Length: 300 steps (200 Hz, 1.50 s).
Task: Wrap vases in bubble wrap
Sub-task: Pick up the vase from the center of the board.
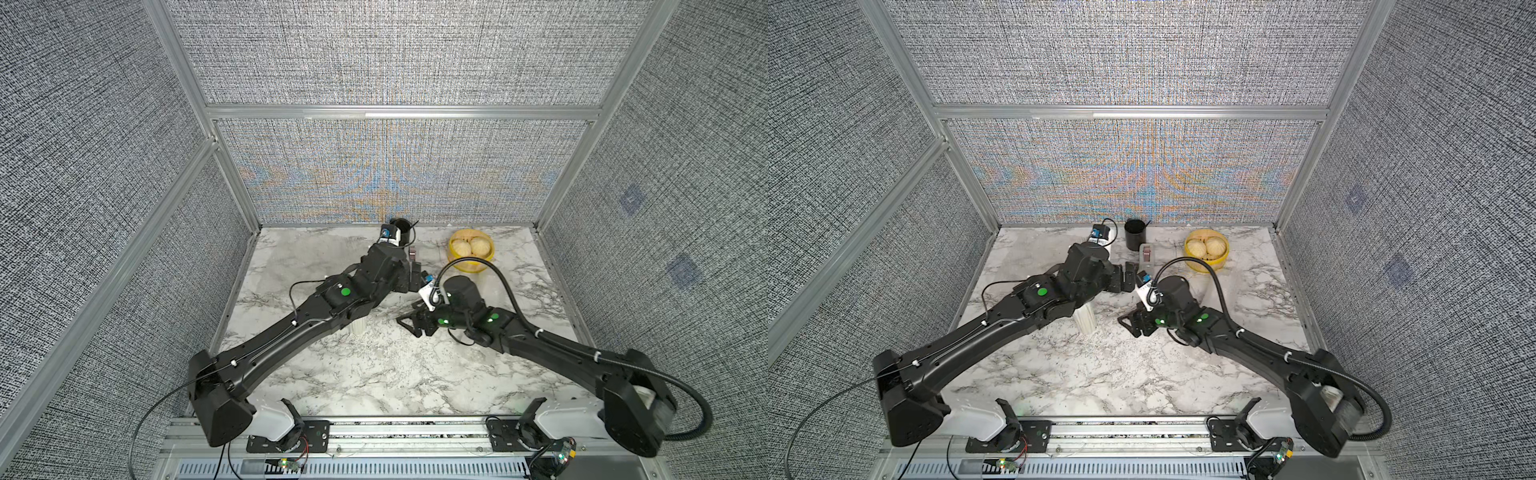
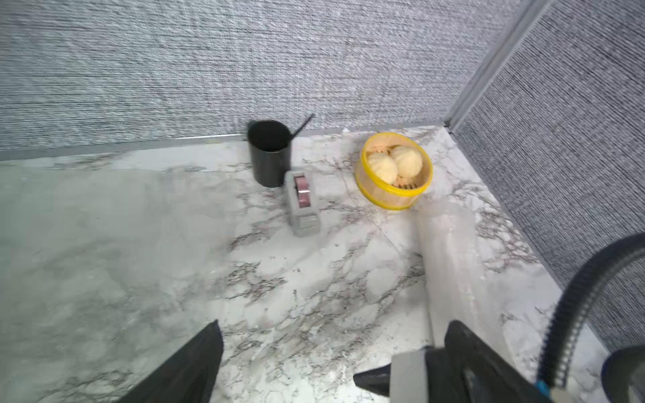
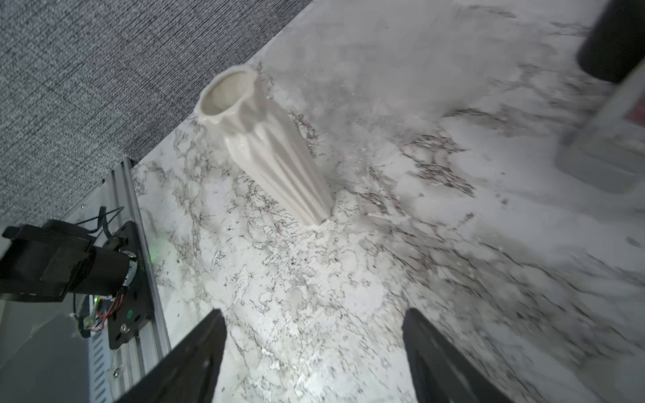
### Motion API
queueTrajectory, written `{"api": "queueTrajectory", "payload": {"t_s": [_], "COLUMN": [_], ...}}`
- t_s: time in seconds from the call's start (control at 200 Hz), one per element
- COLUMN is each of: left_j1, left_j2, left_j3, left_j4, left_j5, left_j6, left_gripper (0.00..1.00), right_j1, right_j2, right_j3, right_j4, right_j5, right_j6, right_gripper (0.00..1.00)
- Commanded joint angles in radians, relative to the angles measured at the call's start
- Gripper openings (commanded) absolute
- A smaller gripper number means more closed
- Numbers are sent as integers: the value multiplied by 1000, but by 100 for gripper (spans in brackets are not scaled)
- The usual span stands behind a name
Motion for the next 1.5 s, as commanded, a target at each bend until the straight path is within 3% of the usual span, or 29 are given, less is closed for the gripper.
{"api": "queueTrajectory", "payload": {"t_s": [0.0,0.395,1.106,1.496], "left_j1": [34,160,213,227], "left_j2": [-80,-337,-447,-472], "left_j3": [-72,-277,-390,-413], "left_j4": [-54,-108,-131,-131], "left_j5": [-58,-115,-200,-204], "left_j6": [-17,-84,-159,-180], "left_gripper": [99,99,99,99], "right_j1": [67,117,116,116], "right_j2": [90,366,588,622], "right_j3": [36,41,191,228], "right_j4": [180,629,768,743], "right_j5": [31,-7,-21,-56], "right_j6": [-58,-101,-182,-218], "right_gripper": [82,86,86,68]}}
